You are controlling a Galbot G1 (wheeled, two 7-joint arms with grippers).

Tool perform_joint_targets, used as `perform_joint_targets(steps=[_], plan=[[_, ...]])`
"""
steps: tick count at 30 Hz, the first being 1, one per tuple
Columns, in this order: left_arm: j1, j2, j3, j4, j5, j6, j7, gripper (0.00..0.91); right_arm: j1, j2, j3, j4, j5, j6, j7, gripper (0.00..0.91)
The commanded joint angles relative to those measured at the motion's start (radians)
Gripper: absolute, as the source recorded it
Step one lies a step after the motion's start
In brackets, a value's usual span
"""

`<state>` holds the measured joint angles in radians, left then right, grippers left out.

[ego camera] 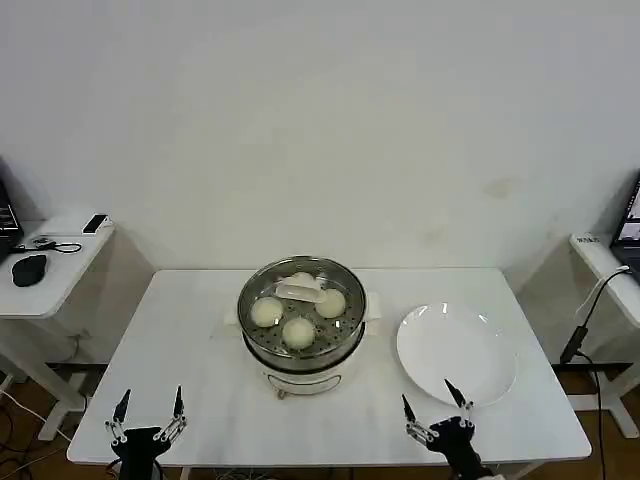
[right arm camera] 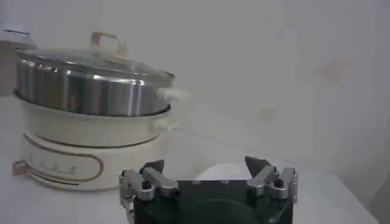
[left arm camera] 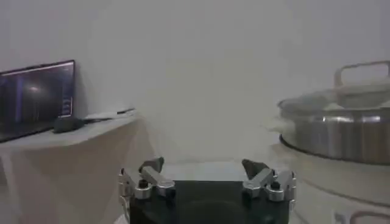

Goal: Take steamed baozi put them in steamer then cover it.

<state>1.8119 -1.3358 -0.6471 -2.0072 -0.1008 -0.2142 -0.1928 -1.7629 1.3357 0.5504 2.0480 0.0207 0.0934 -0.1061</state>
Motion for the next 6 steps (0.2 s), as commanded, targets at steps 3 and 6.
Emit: perform_joint_targets(steps=[3,6], plan=[[0.014,-0.004,-0.004,0.01,0.027,0.015,0.011,0.907,-0.011,-0.052,-0.015,0.018,0.096,-0.03,0.003,0.907],[0.018,0.004,-0.006,0.011,0.029,0.032,0.02,0.907,-0.007,-0.051,-0.012,0.011,0.098,-0.03,0.005,0.907]])
